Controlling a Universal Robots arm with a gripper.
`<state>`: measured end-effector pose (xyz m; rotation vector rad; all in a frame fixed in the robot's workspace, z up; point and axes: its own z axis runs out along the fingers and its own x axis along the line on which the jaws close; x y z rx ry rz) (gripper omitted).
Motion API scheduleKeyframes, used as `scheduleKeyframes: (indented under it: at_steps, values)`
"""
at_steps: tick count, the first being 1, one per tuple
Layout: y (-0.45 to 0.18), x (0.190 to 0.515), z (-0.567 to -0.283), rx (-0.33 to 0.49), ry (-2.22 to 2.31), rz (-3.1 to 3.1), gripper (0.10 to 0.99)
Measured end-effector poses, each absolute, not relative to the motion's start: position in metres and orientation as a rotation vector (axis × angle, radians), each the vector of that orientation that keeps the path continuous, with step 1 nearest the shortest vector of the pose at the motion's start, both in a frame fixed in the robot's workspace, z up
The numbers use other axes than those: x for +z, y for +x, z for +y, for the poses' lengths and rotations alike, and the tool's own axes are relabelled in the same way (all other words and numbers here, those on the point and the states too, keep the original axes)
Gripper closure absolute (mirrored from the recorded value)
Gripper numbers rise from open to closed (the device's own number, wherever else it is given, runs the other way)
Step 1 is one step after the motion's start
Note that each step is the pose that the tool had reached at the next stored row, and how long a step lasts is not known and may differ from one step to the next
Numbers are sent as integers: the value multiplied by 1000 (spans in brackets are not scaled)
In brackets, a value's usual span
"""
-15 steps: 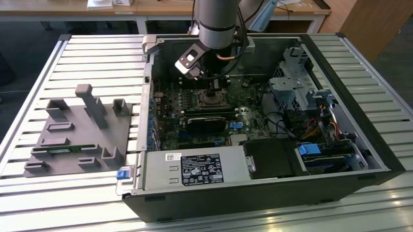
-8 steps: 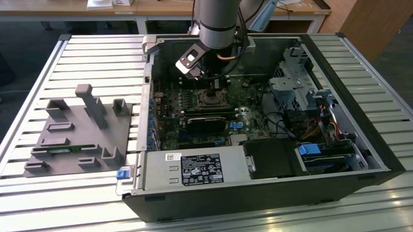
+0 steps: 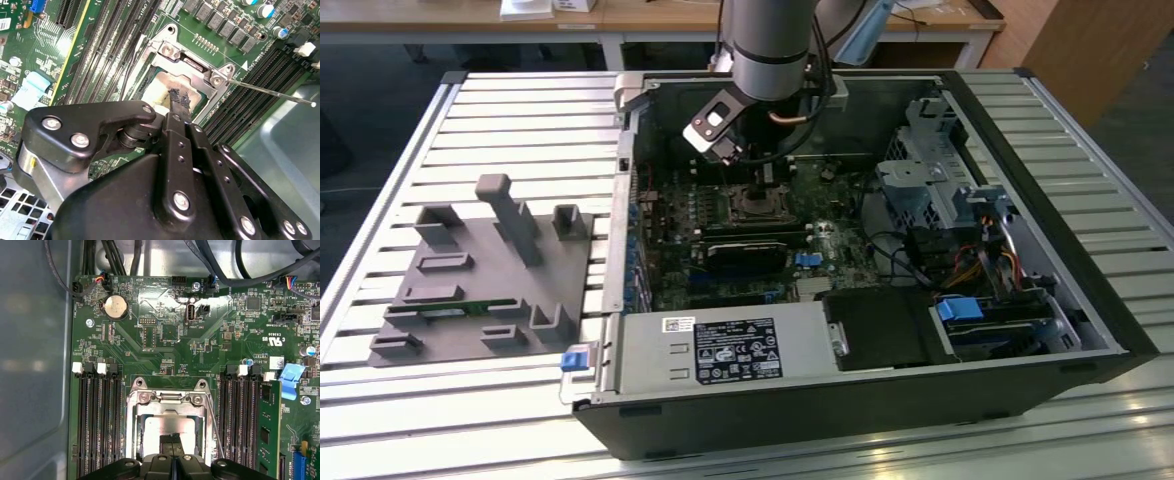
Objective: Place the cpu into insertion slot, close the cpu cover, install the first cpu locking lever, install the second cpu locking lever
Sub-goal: 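Install the first cpu locking lever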
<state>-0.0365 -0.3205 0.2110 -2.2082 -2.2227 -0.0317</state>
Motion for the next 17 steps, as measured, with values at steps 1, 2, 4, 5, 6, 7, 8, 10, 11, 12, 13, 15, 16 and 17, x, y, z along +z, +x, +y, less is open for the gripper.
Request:
scheduleKeyframes:
  at_steps: [1,2,4,5,6,7,8,10,11,12,13,15,16,17]
  values:
    - [-37,211,-320,-32,-2208,-2223,980]
    - [-37,211,-320,-32,-2208,-2223,980]
    - [-37,212,-321,-32,-2208,-2223,980]
    - [-37,212,-321,-32,-2208,-2223,980]
    - [-37,212,-321,-32,-2208,-2223,980]
    - [-37,212,-321,-32,-2208,-2223,980]
    - [-37,212,-321,-32,-2208,-2223,980]
    - [-37,213,-321,-31,-2208,-2223,980]
    - [-37,213,-321,-32,-2208,-2223,980]
    - [-37,213,-321,-32,-2208,-2223,980]
    - [-37,213,-321,-32,-2208,-2223,980]
    - [-37,214,-321,-32,-2208,-2223,980]
    - [-37,215,-321,-32,-2208,-2223,980]
    - [-37,216,-321,-32,-2208,-2223,980]
